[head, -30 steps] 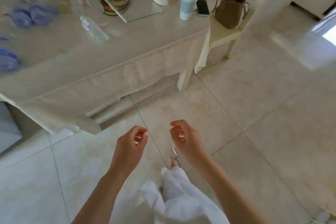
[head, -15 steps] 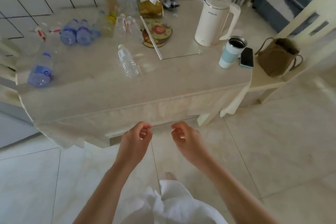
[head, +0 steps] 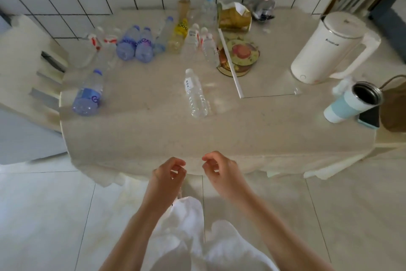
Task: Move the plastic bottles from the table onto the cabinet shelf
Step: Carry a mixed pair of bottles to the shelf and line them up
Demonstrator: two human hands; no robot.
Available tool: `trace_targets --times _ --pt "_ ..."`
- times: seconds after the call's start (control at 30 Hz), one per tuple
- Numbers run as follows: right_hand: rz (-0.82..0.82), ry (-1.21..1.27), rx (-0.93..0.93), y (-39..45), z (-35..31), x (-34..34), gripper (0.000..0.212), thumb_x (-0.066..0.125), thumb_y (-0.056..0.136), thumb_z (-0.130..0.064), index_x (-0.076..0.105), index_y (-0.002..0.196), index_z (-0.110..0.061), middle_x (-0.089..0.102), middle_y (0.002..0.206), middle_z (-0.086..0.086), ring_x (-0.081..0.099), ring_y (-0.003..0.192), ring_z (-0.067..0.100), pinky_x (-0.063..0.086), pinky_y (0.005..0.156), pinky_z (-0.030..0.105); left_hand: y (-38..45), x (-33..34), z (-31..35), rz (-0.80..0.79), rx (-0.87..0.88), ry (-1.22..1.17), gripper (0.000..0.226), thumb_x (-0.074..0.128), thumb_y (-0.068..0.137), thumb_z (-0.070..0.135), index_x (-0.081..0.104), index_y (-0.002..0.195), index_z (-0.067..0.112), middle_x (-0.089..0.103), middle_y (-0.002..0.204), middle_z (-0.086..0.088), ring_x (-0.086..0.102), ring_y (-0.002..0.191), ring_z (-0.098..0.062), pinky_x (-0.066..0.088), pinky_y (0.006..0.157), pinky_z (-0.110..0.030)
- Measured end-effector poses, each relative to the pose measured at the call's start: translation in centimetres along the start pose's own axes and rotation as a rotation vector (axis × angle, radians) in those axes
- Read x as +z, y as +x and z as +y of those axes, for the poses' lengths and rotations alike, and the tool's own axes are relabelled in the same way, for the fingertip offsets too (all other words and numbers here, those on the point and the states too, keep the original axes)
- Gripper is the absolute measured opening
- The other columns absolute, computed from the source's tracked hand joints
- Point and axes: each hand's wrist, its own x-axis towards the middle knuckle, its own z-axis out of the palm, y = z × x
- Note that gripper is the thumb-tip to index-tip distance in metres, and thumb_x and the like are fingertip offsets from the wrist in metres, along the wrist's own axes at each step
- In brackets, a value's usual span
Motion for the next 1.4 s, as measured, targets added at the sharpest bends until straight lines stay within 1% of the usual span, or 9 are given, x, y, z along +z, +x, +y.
trace_targets --times 0.13,0.27,0.4,0.53,0.73,0.83,1.03,1.27,1.4 --pt "-0.005 0.019 0.036 5.9 -3.0 1.3 0.019 0.056 0.091 -0.019 0.065 0.108 -0.017 0.069 0.093 -0.005 0.065 0.092 0.011 0.05 0.085 0.023 6.3 -3.5 -0.3 0.029 0.012 0.026 0.017 0.059 0.09 0.009 0.065 0.09 0.025 0.072 0.083 0.001 0.067 0.075 -0.012 0.054 0.073 -0.028" --pt "-0.004 0.053 0.09 12.4 -6.9 2.9 0.019 0.057 0.09 -0.019 0.066 0.107 -0.019 0.069 0.097 -0.004 0.064 0.092 0.011 0.048 0.082 0.02 12.6 -7.8 -0.7 0.104 0.043 0.118 0.016 0.062 0.088 0.01 0.066 0.089 0.025 0.068 0.075 0.007 0.061 0.065 0.003 0.045 0.06 -0.015" --pt "-0.014 -0.042 0.073 18.3 -9.8 4.0 0.025 0.055 0.091 -0.016 0.063 0.114 -0.012 0.068 0.108 0.001 0.063 0.101 0.016 0.045 0.085 0.022 18.8 -12.3 -2.2 0.15 0.022 0.168 0.018 0.064 0.083 0.008 0.068 0.092 0.023 0.071 0.075 0.0 0.067 0.069 -0.019 0.054 0.068 -0.031" --pt "-0.031 -0.148 0.143 23.4 -11.0 4.9 0.031 0.056 0.091 -0.017 0.057 0.121 -0.008 0.065 0.115 0.006 0.06 0.108 0.02 0.038 0.081 0.021 24.2 -16.2 -3.5 0.226 -0.01 0.234 0.017 0.064 0.082 0.007 0.069 0.096 0.015 0.074 0.085 -0.009 0.069 0.08 -0.032 0.056 0.075 -0.04" --pt "0.008 -0.374 0.237 28.6 -11.3 5.6 0.046 0.053 0.092 -0.02 0.041 0.133 -0.005 0.045 0.134 0.015 0.046 0.122 0.036 0.033 0.102 0.037 29.0 -19.4 -4.8 0.348 -0.117 0.361 0.033 0.064 0.081 0.007 0.066 0.114 0.009 0.063 0.118 -0.017 0.055 0.108 -0.04 0.046 0.091 -0.045" --pt "0.061 -0.567 0.272 30.4 -10.0 5.2 0.059 0.056 0.09 -0.025 0.031 0.139 -0.003 0.038 0.14 0.018 0.04 0.126 0.038 0.033 0.103 0.041 30.3 -20.5 -5.7 0.414 -0.221 0.411 0.052 0.065 0.077 0.007 0.055 0.128 0.009 0.051 0.133 -0.02 0.043 0.121 -0.041 0.043 0.097 -0.05" --pt "0.048 -0.536 0.522 32.4 -7.4 5.2 0.089 0.061 0.088 -0.03 0.0 0.149 -0.008 0.03 0.142 0.017 0.042 0.126 0.038 0.042 0.097 0.046 32.1 -20.7 -7.1 0.402 -0.424 0.393 0.078 0.065 0.076 0.013 0.028 0.145 0.008 0.037 0.143 -0.02 0.038 0.126 -0.042 0.032 0.107 -0.051" --pt "-0.017 -0.52 0.534 34.4 -6.1 3.9 0.079 0.076 0.073 -0.034 0.029 0.131 -0.009 0.045 0.127 0.013 0.055 0.111 0.036 0.047 0.09 0.039 34.5 -21.0 -6.1 0.338 -0.53 0.465 0.066 0.068 0.081 0.034 0.039 0.134 0.007 0.038 0.132 -0.021 0.036 0.123 -0.039 0.042 0.094 -0.046" --pt "-0.029 -0.435 0.549 34.4 -5.5 4.0 0.083 0.078 0.07 -0.038 0.029 0.132 -0.012 0.048 0.122 0.014 0.057 0.107 0.036 0.045 0.089 0.036 34.7 -19.3 -6.7 0.229 -0.594 0.32 0.067 0.073 0.075 0.032 0.038 0.127 0.009 0.044 0.125 -0.018 0.043 0.118 -0.039 0.045 0.087 -0.043"
